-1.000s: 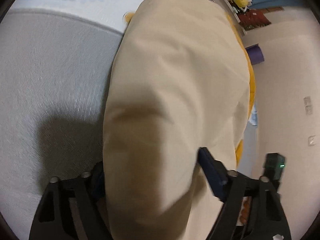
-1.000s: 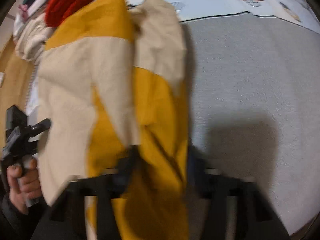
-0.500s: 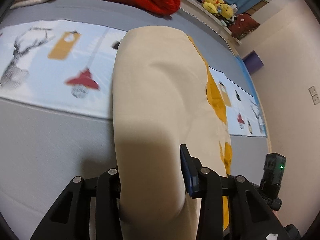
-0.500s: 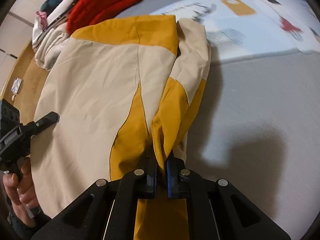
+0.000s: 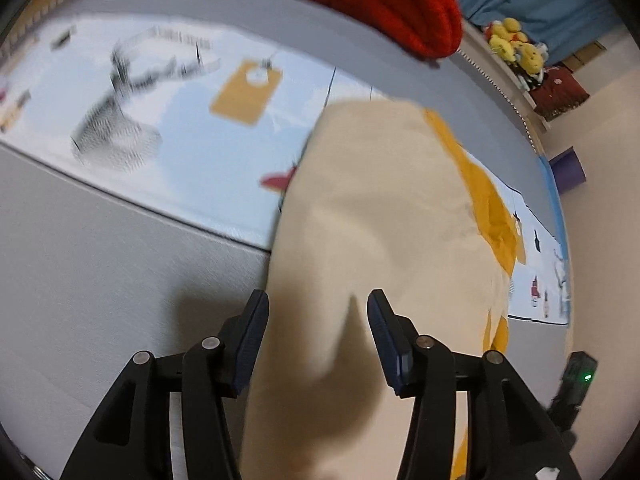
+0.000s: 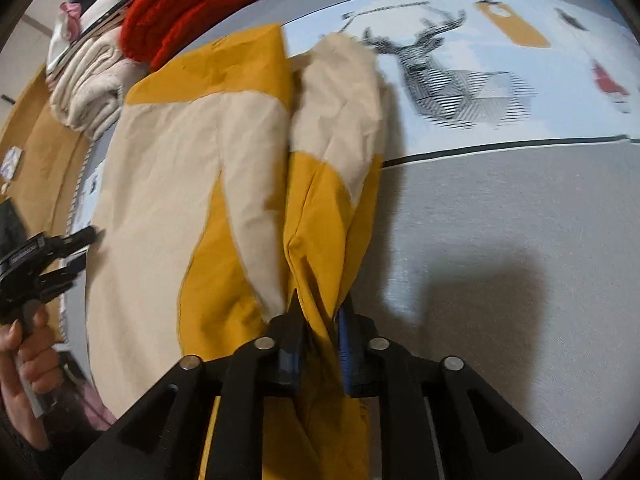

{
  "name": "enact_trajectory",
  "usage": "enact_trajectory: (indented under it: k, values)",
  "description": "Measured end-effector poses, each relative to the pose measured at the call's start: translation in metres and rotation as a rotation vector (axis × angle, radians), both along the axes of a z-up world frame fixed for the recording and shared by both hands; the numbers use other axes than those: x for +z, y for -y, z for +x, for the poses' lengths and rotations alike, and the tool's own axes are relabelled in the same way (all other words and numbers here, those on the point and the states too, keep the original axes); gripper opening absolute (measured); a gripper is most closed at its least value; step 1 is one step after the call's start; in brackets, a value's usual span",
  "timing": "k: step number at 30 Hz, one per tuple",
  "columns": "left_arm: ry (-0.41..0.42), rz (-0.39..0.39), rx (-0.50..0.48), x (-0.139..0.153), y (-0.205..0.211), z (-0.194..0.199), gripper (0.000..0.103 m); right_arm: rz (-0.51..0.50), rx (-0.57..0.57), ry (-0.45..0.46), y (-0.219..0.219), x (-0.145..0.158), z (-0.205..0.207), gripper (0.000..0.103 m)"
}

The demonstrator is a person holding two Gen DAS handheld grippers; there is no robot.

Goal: Fold large clothes

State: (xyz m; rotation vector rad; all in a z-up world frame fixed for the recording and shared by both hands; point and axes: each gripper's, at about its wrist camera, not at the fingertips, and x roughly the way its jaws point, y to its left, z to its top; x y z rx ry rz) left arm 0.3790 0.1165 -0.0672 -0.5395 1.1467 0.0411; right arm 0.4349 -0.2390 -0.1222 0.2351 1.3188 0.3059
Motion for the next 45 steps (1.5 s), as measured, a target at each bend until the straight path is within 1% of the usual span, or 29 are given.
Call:
enact_trajectory:
  k: [3,5,6,7,9,11,12,13,14,17,18,19,21,23,25,26,27,29,30,31,32,33,34,35,36,37,39,41,45]
  values:
    - [0.018,0.012,-0.057,0.011,-0.008,-0.008,0.047,-0.036,0.0,0.055,0.005,0.019,-0.01,0.028]
    - [0.008,0.035,-0.142,0.014,0.001,-0.017,0.047,-0.03,0.016,0.098,0.007,0.037,-0.018,0.034]
    - [-0.002,0.052,-0.181,0.014,0.007,-0.019,0.047,-0.011,0.029,0.106,0.007,0.042,-0.023,0.039]
    - [-0.016,0.083,-0.237,0.012,0.015,-0.024,0.047,0.009,0.048,0.104,0.01,0.047,-0.029,0.044]
    - [-0.048,0.151,-0.345,0.006,0.034,-0.035,0.047,0.002,0.078,0.097,0.006,0.051,-0.037,0.045]
    - [-0.1,0.216,-0.425,-0.011,0.049,-0.045,0.047,-0.029,0.126,0.066,-0.002,0.047,-0.046,0.045]
    - [-0.143,0.279,-0.456,-0.025,0.058,-0.048,0.049,-0.049,0.147,0.048,-0.007,0.042,-0.05,0.045]
    - [-0.159,0.314,-0.462,-0.033,0.06,-0.052,0.052,-0.095,0.172,0.028,-0.009,0.035,-0.057,0.045]
    - [-0.168,0.336,-0.459,-0.038,0.062,-0.054,0.052,-0.147,0.195,0.014,-0.01,0.028,-0.062,0.045]
    - [-0.136,0.303,-0.418,-0.025,0.056,-0.063,0.052,-0.218,0.216,-0.016,-0.012,0.02,-0.072,0.046]
    - [-0.121,0.295,-0.409,-0.019,0.054,-0.067,0.052,-0.237,0.213,-0.01,-0.01,0.022,-0.074,0.046]
    - [-0.102,0.289,-0.405,-0.012,0.051,-0.073,0.049,-0.256,0.205,-0.001,-0.008,0.025,-0.076,0.046]
    - [-0.087,0.287,-0.418,-0.006,0.049,-0.087,0.047,-0.268,0.187,0.004,-0.001,0.029,-0.08,0.046]
    - [-0.12,0.289,-0.446,-0.014,0.049,-0.097,0.047,-0.257,0.161,0.001,0.007,0.035,-0.086,0.046]
    - [-0.163,0.324,-0.465,-0.029,0.052,-0.105,0.053,-0.256,0.165,0.002,0.01,0.038,-0.094,0.046]
    - [-0.175,0.336,-0.466,-0.035,0.052,-0.11,0.054,-0.277,0.176,0.002,0.01,0.038,-0.098,0.046]
    - [-0.179,0.344,-0.465,-0.036,0.053,-0.113,0.054,-0.325,0.19,-0.004,0.01,0.033,-0.1,0.046]
    - [-0.139,0.388,-0.446,-0.028,0.055,-0.122,0.054,-0.457,0.205,-0.02,0.013,0.026,-0.11,0.046]
    - [-0.096,0.438,-0.426,-0.017,0.059,-0.131,0.054,-0.505,0.208,0.007,0.014,0.03,-0.116,0.046]
    - [-0.049,0.477,-0.403,-0.005,0.064,-0.14,0.054,-0.512,0.199,0.057,0.013,0.043,-0.121,0.046]
    - [-0.006,0.494,-0.383,0.004,0.066,-0.149,0.062,-0.504,0.182,0.115,0.014,0.058,-0.126,0.046]
    - [0.064,0.495,-0.348,0.019,0.07,-0.163,0.068,-0.484,0.145,0.209,0.014,0.081,-0.135,0.046]
    - [0.114,0.484,-0.322,0.029,0.072,-0.175,0.084,-0.461,0.111,0.284,0.015,0.101,-0.145,0.046]
    - [0.157,0.475,-0.3,0.039,0.075,-0.187,0.096,-0.423,0.079,0.353,0.016,0.12,-0.158,0.048]
    - [0.199,0.472,-0.282,0.048,0.079,-0.2,0.098,-0.395,0.062,0.39,0.016,0.131,-0.167,0.058]
    - [0.245,0.474,-0.266,0.056,0.084,-0.215,0.1,-0.352,0.028,0.448,0.015,0.148,-0.186,0.077]
    - [0.297,0.481,-0.25,0.066,0.09,-0.237,0.102,-0.306,-0.021,0.51,0.012,0.165,-0.215,0.099]
    - [0.316,0.487,-0.235,0.074,0.096,-0.257,0.102,-0.264,-0.049,0.564,0.005,0.173,-0.248,0.102]
    - [0.328,0.472,-0.209,0.081,0.1,-0.276,0.102,-0.307,-0.044,0.584,-0.019,0.168,-0.297,0.102]
